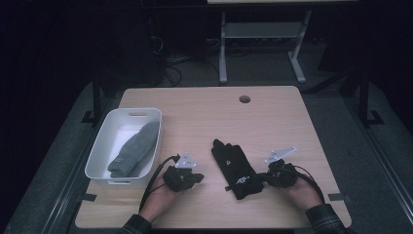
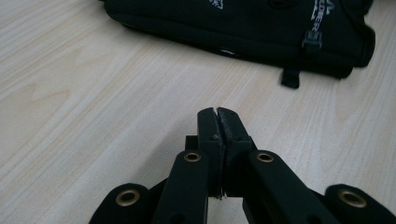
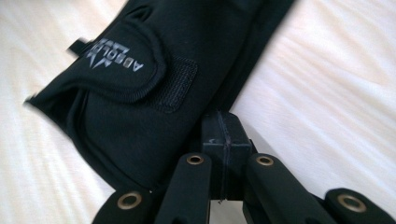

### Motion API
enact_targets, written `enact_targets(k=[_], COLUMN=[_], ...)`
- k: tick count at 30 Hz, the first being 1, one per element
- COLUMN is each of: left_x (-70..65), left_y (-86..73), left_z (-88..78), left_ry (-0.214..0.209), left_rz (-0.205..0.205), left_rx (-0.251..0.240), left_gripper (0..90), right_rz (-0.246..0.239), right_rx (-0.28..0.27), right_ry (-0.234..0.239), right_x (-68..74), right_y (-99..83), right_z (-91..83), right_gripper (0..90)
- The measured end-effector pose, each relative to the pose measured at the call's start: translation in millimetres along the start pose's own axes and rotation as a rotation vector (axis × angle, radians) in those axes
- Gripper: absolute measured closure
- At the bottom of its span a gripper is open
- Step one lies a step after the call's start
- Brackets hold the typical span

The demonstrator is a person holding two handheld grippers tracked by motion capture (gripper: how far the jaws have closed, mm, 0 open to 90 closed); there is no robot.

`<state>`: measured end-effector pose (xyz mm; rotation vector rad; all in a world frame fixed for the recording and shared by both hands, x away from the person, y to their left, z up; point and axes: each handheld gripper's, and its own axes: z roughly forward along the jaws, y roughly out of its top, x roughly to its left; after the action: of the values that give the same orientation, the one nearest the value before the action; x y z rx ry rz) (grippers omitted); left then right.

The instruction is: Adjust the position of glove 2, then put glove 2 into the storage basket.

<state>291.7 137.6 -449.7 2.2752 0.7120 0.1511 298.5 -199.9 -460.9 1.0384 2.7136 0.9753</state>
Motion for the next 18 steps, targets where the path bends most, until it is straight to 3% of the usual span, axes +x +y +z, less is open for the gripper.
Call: enact_targets(k=[10, 18], left_x=[-0.5, 3.9], left_y=[7.4, 14.9], left_z=[1.6, 1.6], left_ry=[0.004, 0.018], left_rz=[-0.01, -0.025], left_rx=[-0.011, -0.016], left_gripper=[86.7, 84.8], right_rz=[-0.102, -0.158], right_rx=[-0.008, -0.01], right_ry=[0.073, 0.133], right_x=[28.3, 55.4], right_y=[13.6, 33.9], right_z=[15.3, 32.3], right_gripper=[90.0, 90.0])
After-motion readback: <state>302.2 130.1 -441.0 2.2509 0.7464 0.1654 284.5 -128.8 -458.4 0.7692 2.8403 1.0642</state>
